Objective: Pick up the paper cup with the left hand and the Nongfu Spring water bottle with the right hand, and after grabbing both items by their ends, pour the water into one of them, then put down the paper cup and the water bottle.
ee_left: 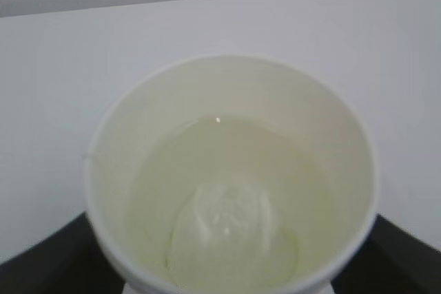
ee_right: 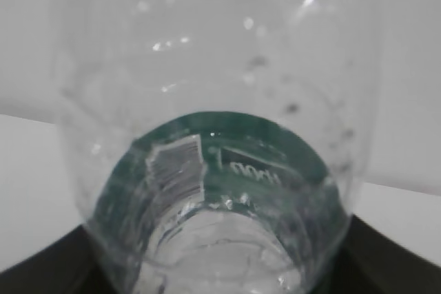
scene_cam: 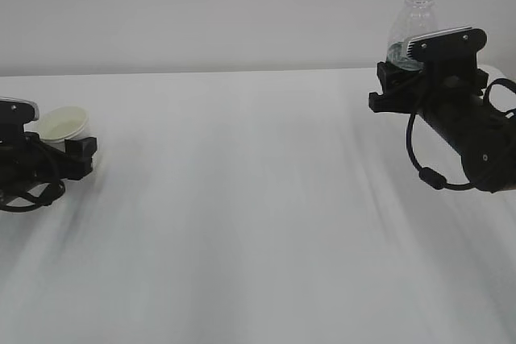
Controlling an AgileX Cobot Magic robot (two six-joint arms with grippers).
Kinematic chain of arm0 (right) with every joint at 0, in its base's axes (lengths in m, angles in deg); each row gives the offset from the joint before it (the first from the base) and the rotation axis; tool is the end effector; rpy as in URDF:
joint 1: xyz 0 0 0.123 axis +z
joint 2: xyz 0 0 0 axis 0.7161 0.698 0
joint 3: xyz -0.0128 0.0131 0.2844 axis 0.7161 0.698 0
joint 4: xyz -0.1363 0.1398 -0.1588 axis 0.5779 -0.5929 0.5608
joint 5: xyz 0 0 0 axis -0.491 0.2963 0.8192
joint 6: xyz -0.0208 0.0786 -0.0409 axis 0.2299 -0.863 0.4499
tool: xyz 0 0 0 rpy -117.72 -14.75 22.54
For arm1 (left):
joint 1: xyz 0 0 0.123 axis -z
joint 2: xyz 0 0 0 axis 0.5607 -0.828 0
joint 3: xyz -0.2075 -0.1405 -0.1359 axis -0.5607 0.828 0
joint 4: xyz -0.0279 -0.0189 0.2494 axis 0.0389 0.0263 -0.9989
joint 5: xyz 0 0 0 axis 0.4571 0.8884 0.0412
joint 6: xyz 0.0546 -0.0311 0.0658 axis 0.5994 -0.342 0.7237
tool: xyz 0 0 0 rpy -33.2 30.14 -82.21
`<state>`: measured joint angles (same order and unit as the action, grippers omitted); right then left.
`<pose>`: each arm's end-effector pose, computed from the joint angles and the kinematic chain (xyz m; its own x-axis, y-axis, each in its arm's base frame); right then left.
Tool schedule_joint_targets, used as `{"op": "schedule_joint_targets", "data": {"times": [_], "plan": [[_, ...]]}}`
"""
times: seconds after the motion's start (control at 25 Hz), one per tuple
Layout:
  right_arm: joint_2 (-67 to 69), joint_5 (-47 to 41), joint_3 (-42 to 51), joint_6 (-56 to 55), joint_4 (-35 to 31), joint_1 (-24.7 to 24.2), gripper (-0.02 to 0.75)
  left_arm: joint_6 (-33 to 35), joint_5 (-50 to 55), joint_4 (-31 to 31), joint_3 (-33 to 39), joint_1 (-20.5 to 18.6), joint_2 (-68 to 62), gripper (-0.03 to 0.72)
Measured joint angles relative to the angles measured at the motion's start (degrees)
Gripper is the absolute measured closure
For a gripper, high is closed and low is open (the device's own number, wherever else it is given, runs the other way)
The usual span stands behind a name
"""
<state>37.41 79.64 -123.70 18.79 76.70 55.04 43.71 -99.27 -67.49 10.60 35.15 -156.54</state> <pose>0.3901 0.0575 0.1448 -0.0929 -0.1719 -0.9807 -0.1087 0.9809 -0.1616 0.3490 -0.0142 0.0804 -0.3446 0.0157 -0.9386 0.1029 0.9945 -0.0211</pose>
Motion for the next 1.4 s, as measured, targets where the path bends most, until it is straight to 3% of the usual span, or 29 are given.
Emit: {"op": "schedule_joint_targets", "data": {"times": [0.84,1.4], "plan": [[0.0,0.0,0.0,0.0,0.0,0.0,0.272,0.0,4.2,0.1,0.0,0.0,0.0,0.096],[0.0,0.0,0.0,0.0,0.0,0.0,0.272,0.0,4.1,0.2,6.2,0.0,4.3,0.096]]}}
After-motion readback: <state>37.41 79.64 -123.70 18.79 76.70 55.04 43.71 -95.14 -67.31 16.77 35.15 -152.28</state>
